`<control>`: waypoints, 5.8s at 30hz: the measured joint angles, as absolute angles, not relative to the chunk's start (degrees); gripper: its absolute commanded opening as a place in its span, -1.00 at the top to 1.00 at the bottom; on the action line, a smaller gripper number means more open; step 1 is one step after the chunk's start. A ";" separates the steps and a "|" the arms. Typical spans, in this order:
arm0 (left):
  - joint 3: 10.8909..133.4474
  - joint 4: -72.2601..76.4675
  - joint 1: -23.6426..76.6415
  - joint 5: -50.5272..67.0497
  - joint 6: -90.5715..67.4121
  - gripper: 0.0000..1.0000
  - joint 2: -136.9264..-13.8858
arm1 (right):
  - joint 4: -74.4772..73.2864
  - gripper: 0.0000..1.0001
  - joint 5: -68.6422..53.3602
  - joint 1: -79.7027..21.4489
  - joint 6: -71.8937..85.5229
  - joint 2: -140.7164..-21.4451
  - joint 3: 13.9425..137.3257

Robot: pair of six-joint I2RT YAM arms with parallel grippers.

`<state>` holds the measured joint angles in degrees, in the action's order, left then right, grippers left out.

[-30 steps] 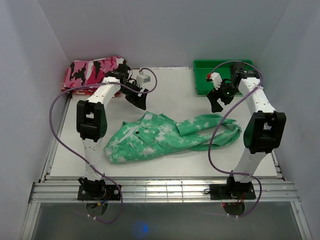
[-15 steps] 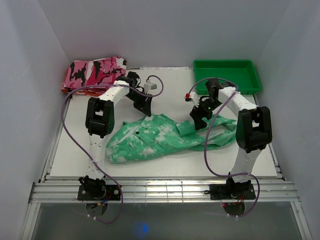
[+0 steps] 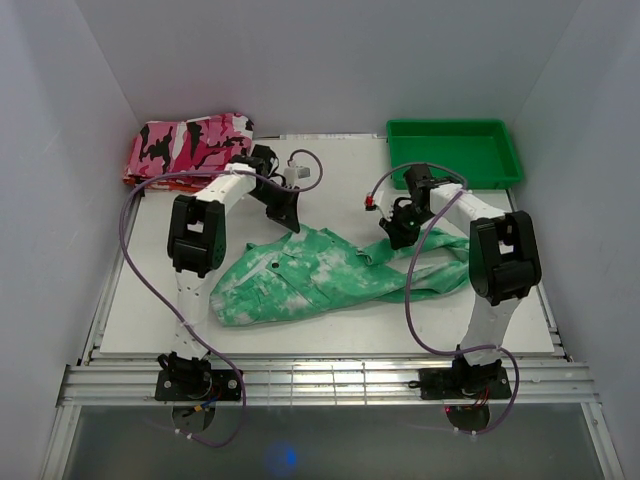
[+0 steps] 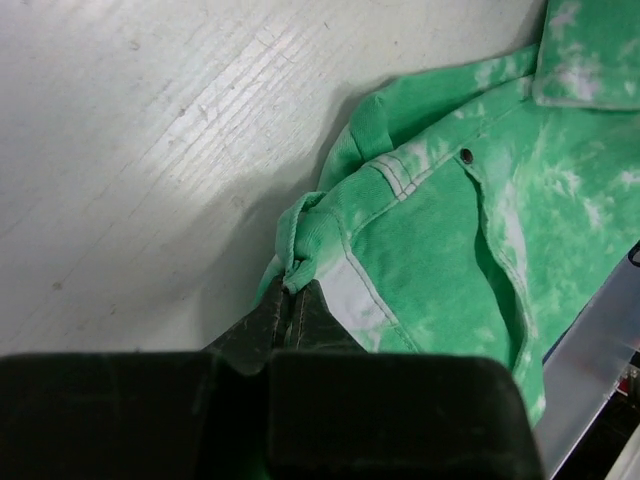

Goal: Fold and stack the trousers
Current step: Flatten the trousers out

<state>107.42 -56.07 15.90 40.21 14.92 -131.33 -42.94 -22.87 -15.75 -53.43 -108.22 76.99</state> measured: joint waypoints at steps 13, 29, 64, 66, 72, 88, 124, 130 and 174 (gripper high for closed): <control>99.88 -46.83 9.28 27.40 13.04 1.00 -105.95 | -37.93 0.85 -23.20 10.09 -45.45 -96.75 80.66; 88.05 -37.34 5.34 17.61 14.74 1.00 -75.64 | -34.68 0.85 -25.91 29.63 -37.32 -65.45 69.30; 100.22 -36.32 1.02 9.87 -1.30 1.00 -90.87 | -2.81 0.60 -15.59 16.99 -20.84 -90.39 67.94; 100.20 -34.65 -0.67 8.88 -1.91 1.00 -94.45 | -2.31 0.55 -13.96 15.44 -21.65 -93.93 70.02; 100.22 -31.73 -3.95 6.72 -3.07 1.00 -100.86 | -6.81 -0.81 -10.87 11.16 -22.92 -98.41 82.11; 99.02 -30.37 -3.86 6.81 -3.44 1.00 -102.39 | -22.48 0.20 -34.83 -32.32 -33.91 -88.07 77.36; 97.67 -31.22 -7.92 7.33 -1.93 1.00 -105.49 | -15.86 0.85 -17.52 -47.59 -36.95 -120.09 85.47; 97.65 -31.11 -9.19 8.08 -1.17 1.00 -107.07 | -25.74 0.85 -19.27 -42.76 -40.56 -105.62 78.02; 94.74 -29.12 -9.28 9.19 -1.93 1.00 -107.00 | -22.39 0.07 -15.16 -47.57 -28.77 -127.44 97.12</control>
